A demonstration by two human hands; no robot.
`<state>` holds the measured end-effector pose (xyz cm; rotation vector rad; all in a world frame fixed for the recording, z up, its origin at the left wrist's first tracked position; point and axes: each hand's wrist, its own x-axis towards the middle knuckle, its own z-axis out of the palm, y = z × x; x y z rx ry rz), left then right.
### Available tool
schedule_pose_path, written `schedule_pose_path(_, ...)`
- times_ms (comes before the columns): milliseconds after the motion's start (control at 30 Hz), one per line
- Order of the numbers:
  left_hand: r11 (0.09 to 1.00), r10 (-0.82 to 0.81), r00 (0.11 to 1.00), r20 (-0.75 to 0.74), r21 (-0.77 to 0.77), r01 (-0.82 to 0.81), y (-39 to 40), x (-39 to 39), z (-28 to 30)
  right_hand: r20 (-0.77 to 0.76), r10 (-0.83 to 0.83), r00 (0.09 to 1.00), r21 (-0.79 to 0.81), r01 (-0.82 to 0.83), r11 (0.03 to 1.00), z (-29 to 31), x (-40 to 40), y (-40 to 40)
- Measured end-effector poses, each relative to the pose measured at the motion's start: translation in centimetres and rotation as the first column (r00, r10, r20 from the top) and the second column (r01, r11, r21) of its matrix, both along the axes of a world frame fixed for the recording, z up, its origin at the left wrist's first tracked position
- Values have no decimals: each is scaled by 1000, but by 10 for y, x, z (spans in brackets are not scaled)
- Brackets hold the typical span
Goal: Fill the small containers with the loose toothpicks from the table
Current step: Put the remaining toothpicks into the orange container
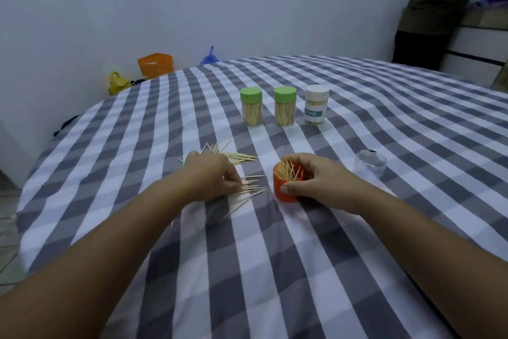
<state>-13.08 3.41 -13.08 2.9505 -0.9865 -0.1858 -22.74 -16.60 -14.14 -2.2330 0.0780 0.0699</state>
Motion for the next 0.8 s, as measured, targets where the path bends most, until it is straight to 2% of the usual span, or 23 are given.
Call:
schedule_pose_path(167,994,-12,997,-75,-111,4,17,-6,0,25,42,999,-15,-42,999,-3,9,22)
schedule_pose_path(300,988,-73,996,47,-130,79,16,-6,-16,84,25,996,6,-26,1000,-12,9,29)
schedule_pose_path(433,981,-35,991,132,-184,59,22,10,-21,112,4,994,46,-10,999,-19,7,28)
schedule_pose_path(667,916,21,985,-172,-392,-88,46,20,-14,113,-6,994,69,-2,998,-21,8,32)
schedule_pose_path(800,950,-27,916,-400,-297,-101,73,15,0,128,-4,992,59,-4,998,-23,9,31)
